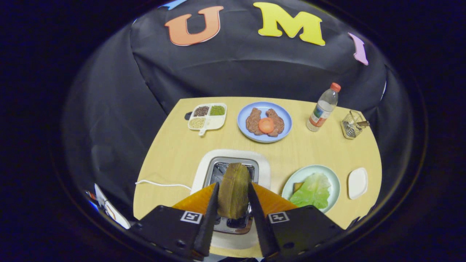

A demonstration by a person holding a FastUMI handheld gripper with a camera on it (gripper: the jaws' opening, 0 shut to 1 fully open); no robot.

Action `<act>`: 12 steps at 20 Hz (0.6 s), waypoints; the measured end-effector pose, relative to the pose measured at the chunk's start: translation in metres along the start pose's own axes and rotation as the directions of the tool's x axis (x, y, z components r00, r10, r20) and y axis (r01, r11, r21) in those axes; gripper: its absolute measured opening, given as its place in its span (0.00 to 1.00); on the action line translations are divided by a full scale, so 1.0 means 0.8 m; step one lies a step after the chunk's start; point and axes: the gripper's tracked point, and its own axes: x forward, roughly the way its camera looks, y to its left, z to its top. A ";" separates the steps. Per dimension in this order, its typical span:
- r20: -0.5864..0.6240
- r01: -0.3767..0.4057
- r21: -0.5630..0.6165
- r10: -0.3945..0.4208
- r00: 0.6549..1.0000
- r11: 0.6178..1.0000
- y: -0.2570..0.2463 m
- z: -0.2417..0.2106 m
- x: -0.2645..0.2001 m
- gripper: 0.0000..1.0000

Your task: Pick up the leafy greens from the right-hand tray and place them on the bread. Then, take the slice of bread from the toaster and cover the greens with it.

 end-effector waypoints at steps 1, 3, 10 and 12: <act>-0.015 0.017 0.003 -0.017 1.000 1.000 -0.006 -0.002 0.003 0.42; -0.036 0.023 0.006 -0.023 0.999 1.000 -0.011 -0.004 0.009 0.37; 0.006 -0.006 0.019 0.006 1.000 1.000 -0.020 0.009 -0.022 0.17; 0.028 -0.033 0.030 0.032 0.999 0.999 -0.018 0.016 -0.042 0.17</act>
